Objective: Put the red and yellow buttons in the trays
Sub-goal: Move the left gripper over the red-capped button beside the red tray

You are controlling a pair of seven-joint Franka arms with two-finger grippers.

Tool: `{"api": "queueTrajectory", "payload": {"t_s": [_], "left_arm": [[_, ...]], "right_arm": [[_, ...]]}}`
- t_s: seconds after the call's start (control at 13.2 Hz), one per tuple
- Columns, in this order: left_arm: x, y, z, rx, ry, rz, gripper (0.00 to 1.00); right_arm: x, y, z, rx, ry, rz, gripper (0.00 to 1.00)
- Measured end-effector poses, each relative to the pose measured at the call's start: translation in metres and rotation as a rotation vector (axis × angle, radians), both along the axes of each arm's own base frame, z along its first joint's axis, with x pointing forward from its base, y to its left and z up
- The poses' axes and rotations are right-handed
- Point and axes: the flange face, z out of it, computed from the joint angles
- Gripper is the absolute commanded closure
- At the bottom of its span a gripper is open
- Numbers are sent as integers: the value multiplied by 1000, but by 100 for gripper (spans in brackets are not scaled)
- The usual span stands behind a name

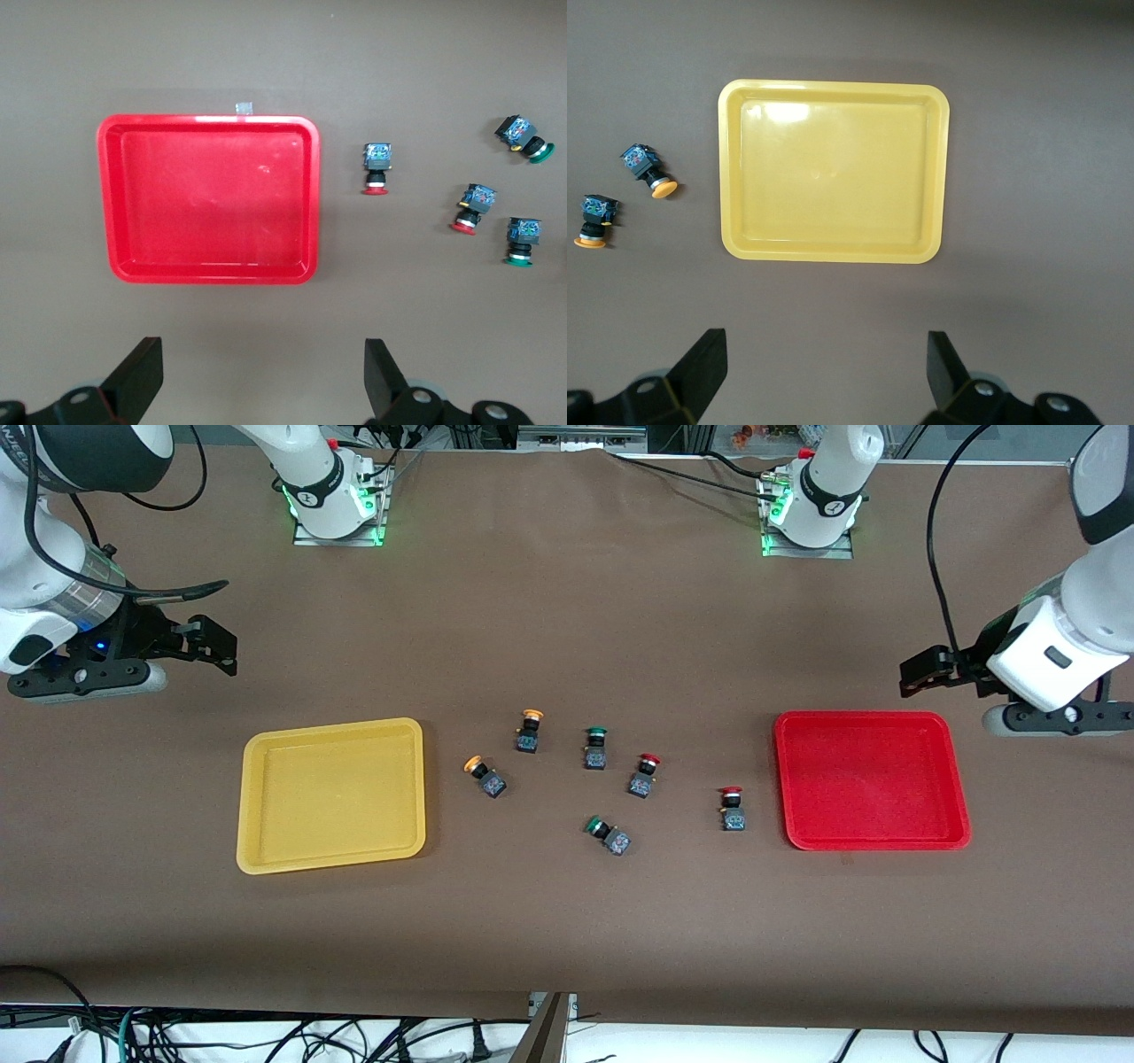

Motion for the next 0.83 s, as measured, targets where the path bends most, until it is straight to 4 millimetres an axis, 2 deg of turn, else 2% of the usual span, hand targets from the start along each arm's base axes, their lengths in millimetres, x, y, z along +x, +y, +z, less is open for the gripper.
{"api": "queueTrajectory", "payload": {"t_s": [0.15,0.45,0.68,0.83], "left_arm": [[10,-23,-20,-2,-4,-33,0],[32,-89,-80,-10,-15,-51,0],[51,-126,-135,-77,-33,-44,0],[56,-152,-181,-80,-21,-68,0]], "right_arm": [[0,0,0,0,0,0,0],[0,0,0,0,0,0,0],[0,0,1,0,-1,0,0],[0,0,1,0,-1,0,0]]}}
